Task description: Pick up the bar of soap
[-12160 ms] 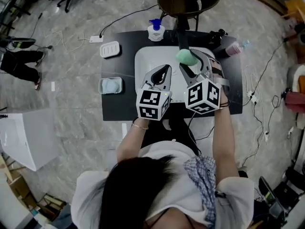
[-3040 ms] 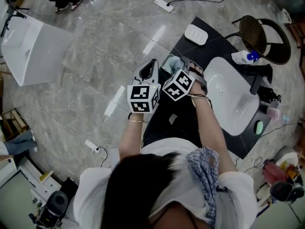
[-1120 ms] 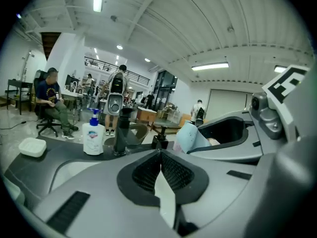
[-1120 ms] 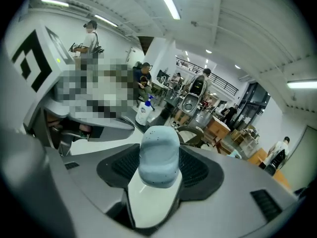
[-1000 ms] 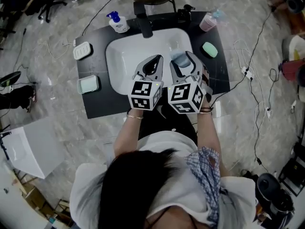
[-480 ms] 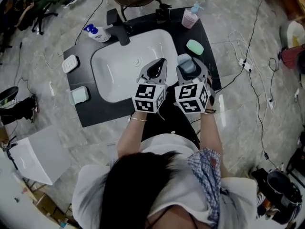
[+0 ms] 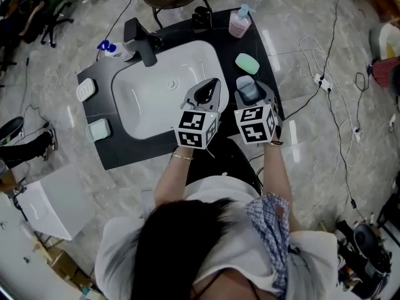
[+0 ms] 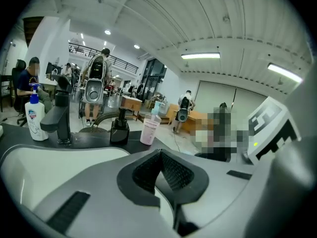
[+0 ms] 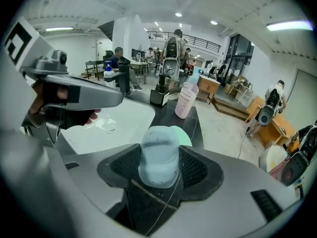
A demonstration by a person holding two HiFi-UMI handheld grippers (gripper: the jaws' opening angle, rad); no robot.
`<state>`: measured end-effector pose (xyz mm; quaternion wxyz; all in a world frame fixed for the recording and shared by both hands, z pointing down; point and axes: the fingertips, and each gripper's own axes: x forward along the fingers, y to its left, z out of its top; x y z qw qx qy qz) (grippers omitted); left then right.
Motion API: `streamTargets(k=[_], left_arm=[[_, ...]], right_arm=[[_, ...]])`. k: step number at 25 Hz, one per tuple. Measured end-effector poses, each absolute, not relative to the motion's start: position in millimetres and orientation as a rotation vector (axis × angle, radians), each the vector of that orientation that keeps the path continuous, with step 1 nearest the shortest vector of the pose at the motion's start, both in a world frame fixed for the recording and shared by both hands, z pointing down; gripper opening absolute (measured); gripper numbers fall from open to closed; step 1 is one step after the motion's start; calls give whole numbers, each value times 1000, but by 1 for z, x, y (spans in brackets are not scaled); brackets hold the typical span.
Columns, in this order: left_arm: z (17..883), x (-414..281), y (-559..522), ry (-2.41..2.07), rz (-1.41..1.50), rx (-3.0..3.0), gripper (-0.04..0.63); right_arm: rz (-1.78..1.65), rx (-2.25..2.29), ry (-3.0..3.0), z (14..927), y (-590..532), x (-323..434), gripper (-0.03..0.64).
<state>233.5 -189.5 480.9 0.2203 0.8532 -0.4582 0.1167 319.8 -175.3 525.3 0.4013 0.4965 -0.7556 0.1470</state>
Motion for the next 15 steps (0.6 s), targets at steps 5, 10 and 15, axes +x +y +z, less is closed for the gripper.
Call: streamTargets(k=[5,10,15], left_arm=[[485,244,-196,-1256,343,2354,11],[487,247,-202,-1261,350,2349,11],[487,245,-209,-1280,348,2344,11]], right_arm=[[500,1239,-1886,545,-179,334,252],[568,1306,-1858,552,-192,349,74],[585,1239,-1842,555,-204,353,74]])
